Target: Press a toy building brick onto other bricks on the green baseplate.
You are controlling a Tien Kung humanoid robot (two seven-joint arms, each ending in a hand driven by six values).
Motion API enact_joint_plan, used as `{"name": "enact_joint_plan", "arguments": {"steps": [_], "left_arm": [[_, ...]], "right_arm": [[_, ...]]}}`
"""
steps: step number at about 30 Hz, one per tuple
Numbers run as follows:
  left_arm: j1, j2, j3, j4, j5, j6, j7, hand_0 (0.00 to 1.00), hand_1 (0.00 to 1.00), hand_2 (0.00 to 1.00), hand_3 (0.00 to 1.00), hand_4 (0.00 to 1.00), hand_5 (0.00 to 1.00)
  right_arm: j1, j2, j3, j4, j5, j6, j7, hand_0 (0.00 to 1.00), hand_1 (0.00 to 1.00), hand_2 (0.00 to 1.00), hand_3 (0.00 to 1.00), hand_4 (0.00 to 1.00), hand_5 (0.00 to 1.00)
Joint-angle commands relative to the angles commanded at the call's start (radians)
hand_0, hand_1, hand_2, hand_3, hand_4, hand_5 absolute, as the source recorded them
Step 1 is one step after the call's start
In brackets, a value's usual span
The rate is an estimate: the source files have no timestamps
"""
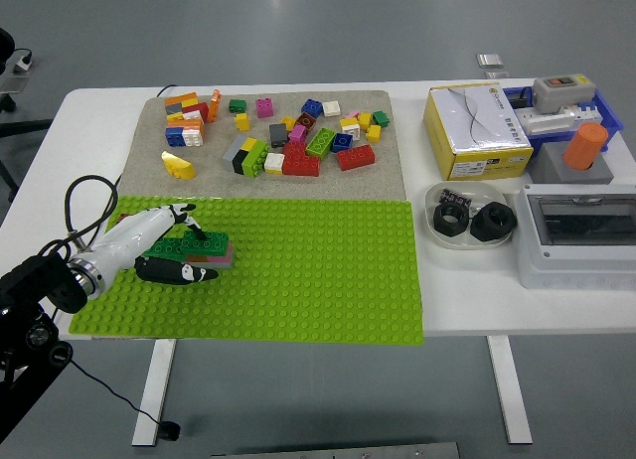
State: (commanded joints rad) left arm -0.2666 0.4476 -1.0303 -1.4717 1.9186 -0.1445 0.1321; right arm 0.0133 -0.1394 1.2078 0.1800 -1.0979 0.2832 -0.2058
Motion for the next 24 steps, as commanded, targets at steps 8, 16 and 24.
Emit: {"name": "enact_joint_plan", "arguments": {"steps": [8, 16, 24], "left_arm": [[0.000, -0.006, -0.005, 0.010, -0.001, -0.002, 0.002, 0.998, 0.979, 0.964, 0.621, 0.998, 0.472], [0.001, -0.015, -0.010, 0.038, -0.003, -0.008, 0.002, 0.998, 0.979, 0.966, 0.620, 0.998, 0.469], [0.003, -0.019, 0.001, 0.060, -0.008, -0.010, 0.002, 0.996, 0.979, 0.966, 0.620, 0.998, 0.467]], "right_arm": [[0.000, 0.000, 0.001, 0.000, -0.001, 0.000, 0.000, 0.687, 0.655, 0.632, 0.864, 0.636, 0.998], [-0.001, 0.000, 0.001, 0.000, -0.002, 0.001, 0.001, 0.687, 0.655, 0.631, 0.864, 0.638, 0.998], [-0.001, 0.000, 0.001, 0.000, -0.001, 0.000, 0.001, 0.688, 0.655, 0.630, 0.863, 0.639, 0.998]]}}
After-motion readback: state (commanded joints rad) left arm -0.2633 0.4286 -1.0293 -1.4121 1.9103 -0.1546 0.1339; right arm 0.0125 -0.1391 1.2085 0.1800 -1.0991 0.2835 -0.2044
